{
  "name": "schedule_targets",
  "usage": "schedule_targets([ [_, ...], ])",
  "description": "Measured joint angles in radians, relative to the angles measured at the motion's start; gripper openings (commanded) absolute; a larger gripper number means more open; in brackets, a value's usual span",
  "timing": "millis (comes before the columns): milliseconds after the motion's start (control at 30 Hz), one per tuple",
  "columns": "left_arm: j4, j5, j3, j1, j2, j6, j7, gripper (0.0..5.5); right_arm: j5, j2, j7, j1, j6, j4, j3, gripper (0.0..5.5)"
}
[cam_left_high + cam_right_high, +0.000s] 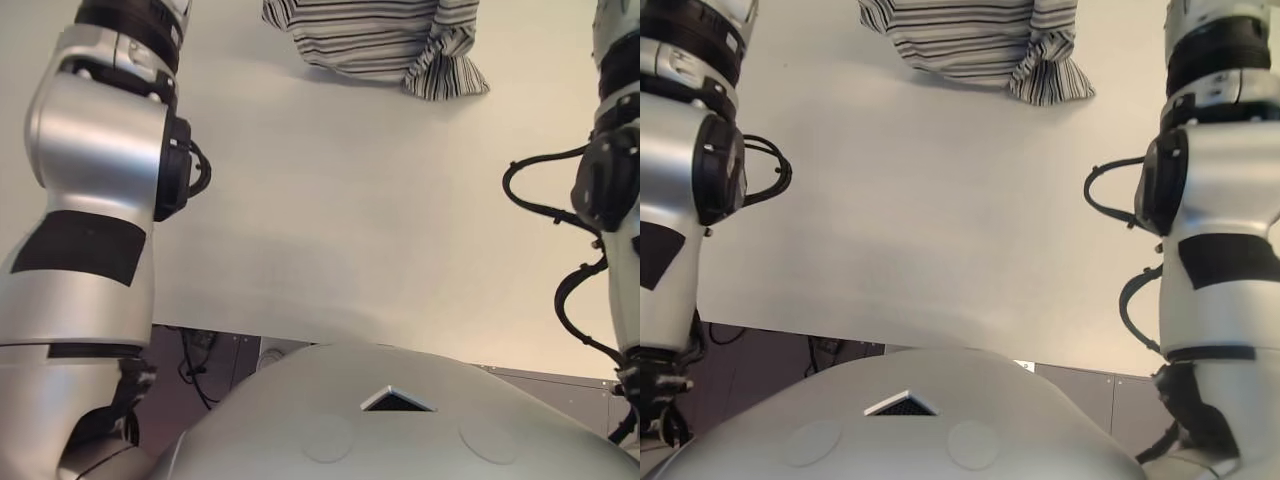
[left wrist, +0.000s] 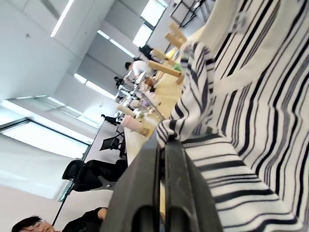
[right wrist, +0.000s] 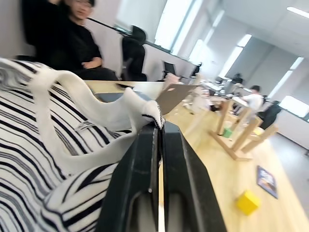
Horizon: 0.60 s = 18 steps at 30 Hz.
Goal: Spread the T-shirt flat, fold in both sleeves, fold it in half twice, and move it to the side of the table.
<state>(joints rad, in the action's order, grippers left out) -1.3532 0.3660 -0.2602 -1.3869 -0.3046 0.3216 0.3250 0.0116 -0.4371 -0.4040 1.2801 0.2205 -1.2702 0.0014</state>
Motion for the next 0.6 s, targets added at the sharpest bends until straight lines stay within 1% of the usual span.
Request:
schedule_targets([
  [167, -0.013, 0.028, 0.022, -0.121, -0.006, -0.058, -0.149, 0.04, 0.046, -0.001, 0.143, 0.102, -0.018, -0.066, -0.023, 0.00],
  [233, -0.013, 0.035, 0.031, -0.144, -0.009, -0.055, -0.184, 0.04, 0.053, -0.001, 0.158, 0.125, -0.014, -0.067, -0.039, 0.00],
  [300, -0.015, 0.042, 0.036, -0.144, -0.012, -0.046, -0.185, 0.04, 0.052, -0.001, 0.137, 0.129, 0.012, -0.067, -0.055, 0.00],
  [367, -0.016, 0.023, 0.063, -0.138, -0.014, -0.005, -0.144, 0.04, 0.027, -0.001, 0.037, 0.127, 0.047, -0.065, -0.080, 0.00],
  [433, -0.011, -0.027, 0.107, -0.112, -0.014, 0.037, -0.064, 0.04, -0.011, -0.002, -0.091, 0.113, 0.067, -0.048, -0.113, 0.00],
  [533, 0.004, -0.173, 0.220, -0.032, -0.018, 0.101, 0.154, 0.04, -0.147, -0.009, -0.426, 0.004, 0.077, 0.017, -0.195, 0.00],
  [600, 0.029, -0.224, 0.260, 0.013, -0.044, 0.131, 0.272, 0.04, -0.229, -0.046, -0.603, -0.114, 0.033, 0.084, -0.243, 0.00],
])
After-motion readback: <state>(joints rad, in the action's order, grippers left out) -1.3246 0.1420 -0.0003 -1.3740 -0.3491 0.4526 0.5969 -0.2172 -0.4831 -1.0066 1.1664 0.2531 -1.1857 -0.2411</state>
